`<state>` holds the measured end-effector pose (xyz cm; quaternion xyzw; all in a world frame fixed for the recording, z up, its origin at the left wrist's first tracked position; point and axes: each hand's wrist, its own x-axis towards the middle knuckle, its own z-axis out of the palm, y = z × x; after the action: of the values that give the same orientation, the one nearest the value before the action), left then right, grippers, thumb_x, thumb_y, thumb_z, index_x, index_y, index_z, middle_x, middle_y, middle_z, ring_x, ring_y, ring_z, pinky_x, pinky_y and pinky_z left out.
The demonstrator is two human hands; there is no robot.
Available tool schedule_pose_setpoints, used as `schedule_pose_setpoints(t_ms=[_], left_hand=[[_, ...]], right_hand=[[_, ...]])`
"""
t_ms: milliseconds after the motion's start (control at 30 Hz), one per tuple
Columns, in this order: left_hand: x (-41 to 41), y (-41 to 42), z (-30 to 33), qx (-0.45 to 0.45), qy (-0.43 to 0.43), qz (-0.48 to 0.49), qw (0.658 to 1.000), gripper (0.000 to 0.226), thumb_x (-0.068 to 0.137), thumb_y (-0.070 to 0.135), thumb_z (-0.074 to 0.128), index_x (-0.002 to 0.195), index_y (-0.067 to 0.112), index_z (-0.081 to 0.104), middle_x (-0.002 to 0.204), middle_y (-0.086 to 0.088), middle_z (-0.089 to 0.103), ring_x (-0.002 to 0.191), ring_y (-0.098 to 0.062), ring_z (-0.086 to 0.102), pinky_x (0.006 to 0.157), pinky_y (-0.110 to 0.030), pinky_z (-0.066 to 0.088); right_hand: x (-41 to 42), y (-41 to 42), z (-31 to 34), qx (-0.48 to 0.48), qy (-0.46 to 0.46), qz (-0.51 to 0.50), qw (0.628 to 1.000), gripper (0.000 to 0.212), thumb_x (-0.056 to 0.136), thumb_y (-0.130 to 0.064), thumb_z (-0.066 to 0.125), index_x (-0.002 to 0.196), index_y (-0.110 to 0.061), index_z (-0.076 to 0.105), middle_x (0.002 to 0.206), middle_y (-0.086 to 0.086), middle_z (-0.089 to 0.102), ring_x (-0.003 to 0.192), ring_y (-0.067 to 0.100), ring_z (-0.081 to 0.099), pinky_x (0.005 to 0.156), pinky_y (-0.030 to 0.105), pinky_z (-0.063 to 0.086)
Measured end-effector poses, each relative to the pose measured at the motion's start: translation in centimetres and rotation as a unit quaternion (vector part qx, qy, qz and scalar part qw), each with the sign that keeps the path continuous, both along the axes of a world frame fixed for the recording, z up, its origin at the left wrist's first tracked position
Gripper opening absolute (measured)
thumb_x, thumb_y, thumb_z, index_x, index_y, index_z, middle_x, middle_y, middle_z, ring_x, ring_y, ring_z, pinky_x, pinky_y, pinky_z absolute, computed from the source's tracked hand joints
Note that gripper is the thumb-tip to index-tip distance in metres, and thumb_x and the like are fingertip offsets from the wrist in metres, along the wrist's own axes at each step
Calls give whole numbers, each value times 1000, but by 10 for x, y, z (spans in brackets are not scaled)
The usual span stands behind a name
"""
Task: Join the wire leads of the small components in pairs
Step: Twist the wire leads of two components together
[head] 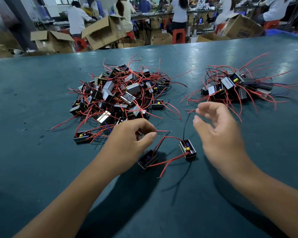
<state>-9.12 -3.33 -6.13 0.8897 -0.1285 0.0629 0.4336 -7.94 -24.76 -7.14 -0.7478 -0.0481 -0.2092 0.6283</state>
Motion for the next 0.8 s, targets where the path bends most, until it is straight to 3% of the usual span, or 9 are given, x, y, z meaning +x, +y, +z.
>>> schedule_pose_setpoints(t_ms=[133,200,300,367,500,600,667,733,800], left_hand=[[3,-9,-7,8,45,-17,999,8,96,23,67,90,23,72,61,23,62,44,0,48,48,-12,37],[2,-12,-6,26,57,-39,997,14,96,26,66,86,21,76,61,20,64,48,0,50,50,-14,37],[0,-14,-4,14,82,-62,995,14,95,27,67,89,19,77,73,13,73,67,-18,67,62,-30,54],[-1,-13,-5,3,83,-67,994,13,95,25,67,91,18,76,77,9,75,71,-22,69,66,-33,56],[0,-8,-6,9,66,-64,996,16,97,26,65,84,20,71,72,10,73,52,0,53,54,-14,41],[1,-4,-6,10,64,-59,996,15,96,23,66,82,19,69,70,9,72,48,5,50,51,-9,38],[1,-3,-7,6,61,-58,996,15,96,22,66,81,20,69,69,9,71,46,6,50,50,-8,37],[2,-1,-7,-1,60,-55,997,16,96,21,65,80,21,68,70,9,71,45,6,50,50,-8,37],[2,1,-7,3,59,-51,997,17,97,22,64,81,23,67,71,10,71,46,6,50,50,-9,37]], right_hand=[[2,10,-9,1,79,13,997,36,94,-3,58,127,-16,52,130,0,58,121,3,55,92,2,42],[4,11,-12,-52,109,14,993,40,94,-11,61,133,-15,54,130,-1,59,119,2,55,94,8,42],[3,11,-15,-91,131,13,987,42,90,-18,67,131,-16,57,125,0,63,115,3,57,101,23,44],[2,10,-16,-104,137,22,985,40,90,-17,68,130,-16,58,124,2,63,115,6,59,103,27,46],[-3,5,-11,-219,60,-9,974,27,96,-11,54,122,-18,59,118,-3,60,104,1,56,81,-1,38],[-6,4,-5,-289,33,-1,957,22,95,-17,56,117,-18,53,107,-3,57,97,11,55,82,16,43],[-8,2,-2,-331,76,33,940,32,91,-34,63,117,-23,49,100,-6,59,92,15,57,84,33,47],[-11,-2,2,-359,113,58,925,43,85,-52,62,117,-30,45,95,-13,60,87,11,59,80,35,48],[-14,-5,7,-357,102,53,927,37,88,-54,53,116,-31,46,87,-16,62,80,4,59,74,34,45]])
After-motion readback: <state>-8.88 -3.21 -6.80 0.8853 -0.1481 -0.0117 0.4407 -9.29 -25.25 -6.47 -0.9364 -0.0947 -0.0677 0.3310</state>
